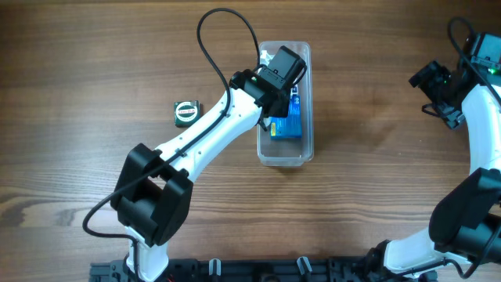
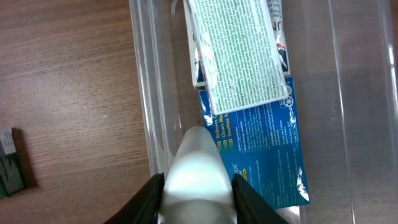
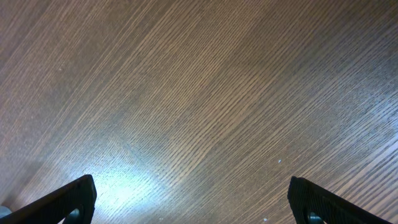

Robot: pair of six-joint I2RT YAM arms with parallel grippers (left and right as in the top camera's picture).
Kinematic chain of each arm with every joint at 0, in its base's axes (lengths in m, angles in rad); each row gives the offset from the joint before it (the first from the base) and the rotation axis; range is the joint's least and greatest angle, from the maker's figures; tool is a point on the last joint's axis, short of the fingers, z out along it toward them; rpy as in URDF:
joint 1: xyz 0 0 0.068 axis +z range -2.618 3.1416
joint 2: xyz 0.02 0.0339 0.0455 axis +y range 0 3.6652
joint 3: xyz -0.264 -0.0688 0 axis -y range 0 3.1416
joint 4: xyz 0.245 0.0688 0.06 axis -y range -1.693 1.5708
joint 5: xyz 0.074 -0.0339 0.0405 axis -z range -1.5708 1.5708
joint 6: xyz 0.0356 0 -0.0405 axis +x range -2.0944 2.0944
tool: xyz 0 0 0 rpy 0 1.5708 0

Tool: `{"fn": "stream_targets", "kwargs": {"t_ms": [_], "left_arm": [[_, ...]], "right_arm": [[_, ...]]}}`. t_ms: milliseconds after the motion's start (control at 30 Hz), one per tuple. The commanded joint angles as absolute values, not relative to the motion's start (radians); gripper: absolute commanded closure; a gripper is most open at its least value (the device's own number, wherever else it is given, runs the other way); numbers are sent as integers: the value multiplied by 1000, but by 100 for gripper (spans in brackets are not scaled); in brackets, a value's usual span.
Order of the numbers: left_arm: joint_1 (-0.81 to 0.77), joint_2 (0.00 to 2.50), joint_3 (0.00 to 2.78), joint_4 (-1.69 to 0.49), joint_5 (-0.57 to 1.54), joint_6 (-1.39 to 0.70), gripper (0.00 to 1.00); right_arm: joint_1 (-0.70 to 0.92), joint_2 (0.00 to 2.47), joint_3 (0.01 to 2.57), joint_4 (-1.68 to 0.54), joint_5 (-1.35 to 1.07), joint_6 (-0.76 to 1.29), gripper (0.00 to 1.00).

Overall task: Pack container
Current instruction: 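Carry the glue bottle over the container and lower it in, then release the bottle and move the left gripper to the Zam-Buk tin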

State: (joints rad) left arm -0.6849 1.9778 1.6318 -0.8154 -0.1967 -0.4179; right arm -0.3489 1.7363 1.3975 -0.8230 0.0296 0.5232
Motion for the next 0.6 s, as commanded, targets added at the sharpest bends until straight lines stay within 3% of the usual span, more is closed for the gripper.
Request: {"fn": "stream_targets", "kwargs": {"t_ms": [0, 167, 200, 567], "left_arm": [[-685, 1986, 1650, -822, -226, -439, 64], [-685, 1987, 1650, -819, -226, -454, 60], [-685, 1987, 1650, -819, -226, -454, 55], [-685, 1978, 1651, -765, -228, -417, 52]], "right_arm": [[-351, 1745, 1399, -822, 28, 527, 0], [-351, 1745, 1399, -822, 28, 526, 0], [-351, 1745, 1399, -822, 28, 526, 0], [-351, 1745, 1399, -822, 28, 526, 0]]}}
